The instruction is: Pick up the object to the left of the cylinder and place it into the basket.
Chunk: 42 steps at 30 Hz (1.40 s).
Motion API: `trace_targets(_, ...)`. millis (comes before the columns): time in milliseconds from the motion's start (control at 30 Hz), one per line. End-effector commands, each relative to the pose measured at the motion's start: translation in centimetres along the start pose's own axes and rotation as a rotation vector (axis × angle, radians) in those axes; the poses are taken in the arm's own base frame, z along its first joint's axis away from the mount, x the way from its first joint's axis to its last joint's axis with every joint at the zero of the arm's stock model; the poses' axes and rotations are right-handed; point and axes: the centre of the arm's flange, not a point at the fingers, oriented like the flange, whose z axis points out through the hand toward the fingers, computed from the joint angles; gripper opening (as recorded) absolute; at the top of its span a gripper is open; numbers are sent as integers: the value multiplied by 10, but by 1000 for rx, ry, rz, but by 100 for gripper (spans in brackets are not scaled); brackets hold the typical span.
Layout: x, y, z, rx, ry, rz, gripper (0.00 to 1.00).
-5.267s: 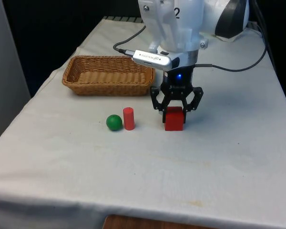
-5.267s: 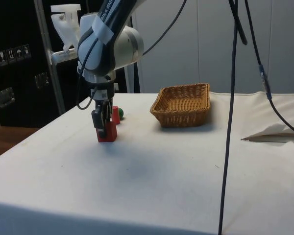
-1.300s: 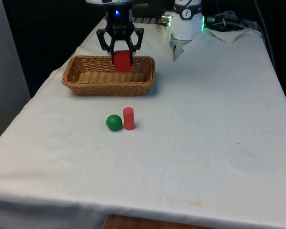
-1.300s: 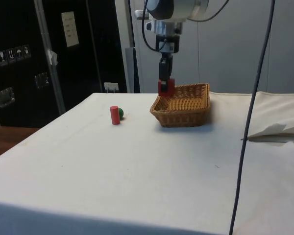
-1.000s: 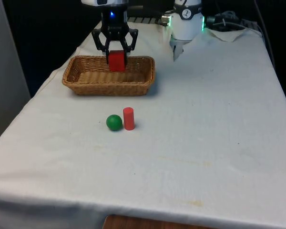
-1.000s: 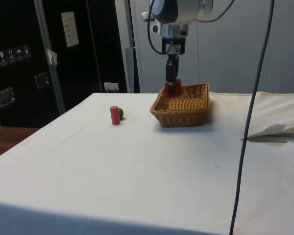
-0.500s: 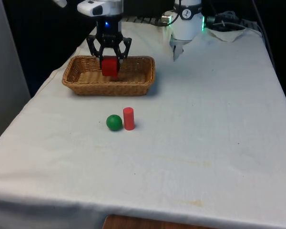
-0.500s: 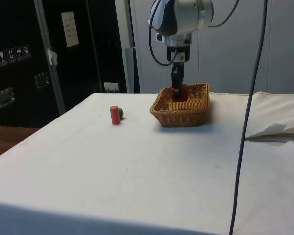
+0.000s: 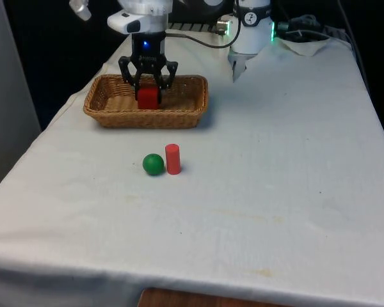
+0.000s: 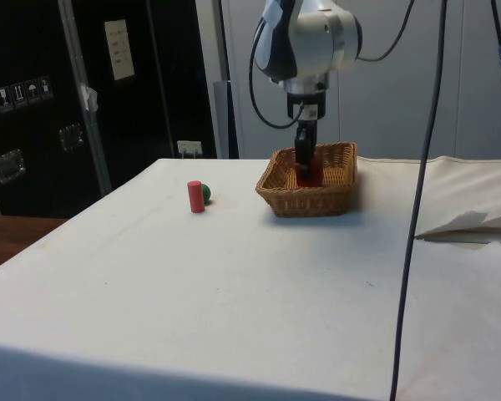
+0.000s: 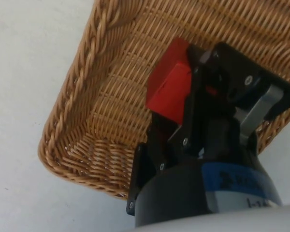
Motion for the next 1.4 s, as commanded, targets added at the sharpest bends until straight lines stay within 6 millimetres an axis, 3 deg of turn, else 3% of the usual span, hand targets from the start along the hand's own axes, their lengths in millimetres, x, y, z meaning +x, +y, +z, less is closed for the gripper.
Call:
trace_targets(0,2,0,-2,-3,16,-1,1)
trace_targets(233,1,0,-1,-2,5,0,3)
trace_targets(300,1,0,-1,-1,4,-1,17)
trace_targets(333,1,0,-1,-1,3,0,35)
trace_targets(400,0,1,0,0,-1,1,55)
trace_targets(433,1,0,0,-1,2,0,55)
trace_targets(567,1,0,0,0,1,0,93)
trace_targets(600,1,0,0,0,0,0,99)
trace_targets(933,8,1,-6,-1,16,1,100)
trace_targets(1367,37,-2,-39,7,79,14,100)
